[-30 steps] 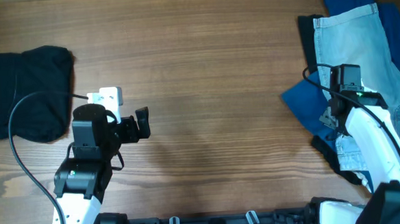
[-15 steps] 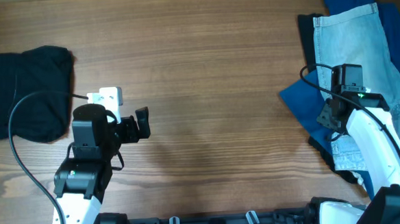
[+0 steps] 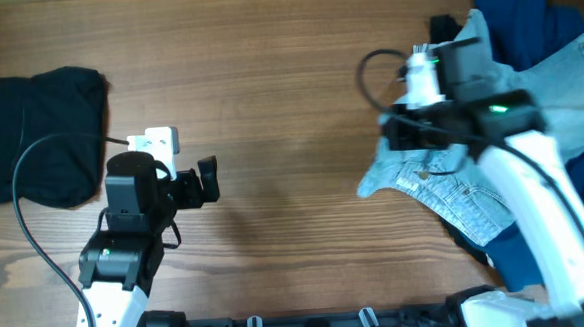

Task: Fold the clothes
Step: 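Drag the denim shorts leftward onto the open table with the right gripper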

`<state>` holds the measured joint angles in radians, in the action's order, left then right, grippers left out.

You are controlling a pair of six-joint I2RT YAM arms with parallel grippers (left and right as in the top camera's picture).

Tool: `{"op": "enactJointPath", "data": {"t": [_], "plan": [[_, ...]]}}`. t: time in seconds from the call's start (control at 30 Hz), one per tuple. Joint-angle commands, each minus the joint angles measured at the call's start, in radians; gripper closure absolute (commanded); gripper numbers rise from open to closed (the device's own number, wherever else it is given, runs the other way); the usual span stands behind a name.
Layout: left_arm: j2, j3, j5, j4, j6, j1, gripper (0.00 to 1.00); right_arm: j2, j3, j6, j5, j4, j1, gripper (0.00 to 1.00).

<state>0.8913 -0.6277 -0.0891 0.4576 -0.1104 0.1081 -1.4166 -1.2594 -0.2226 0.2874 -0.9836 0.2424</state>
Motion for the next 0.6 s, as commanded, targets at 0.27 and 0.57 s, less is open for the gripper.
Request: {"op": "enactJointPath", "data": {"t": [0.27,0.57], "plan": [[-0.001,-0.021,-0.017,-0.013,-0.007,-0.007,0.00,-0.373,0.007,-0.090,0.068,0.777,0.438,0.52],[0.151,-0.011,-0.196,-0.056,-0.252,-0.007,0.00,-0.120,-0.001,-0.169,-0.146,0.304,0.056,0.00]]}}
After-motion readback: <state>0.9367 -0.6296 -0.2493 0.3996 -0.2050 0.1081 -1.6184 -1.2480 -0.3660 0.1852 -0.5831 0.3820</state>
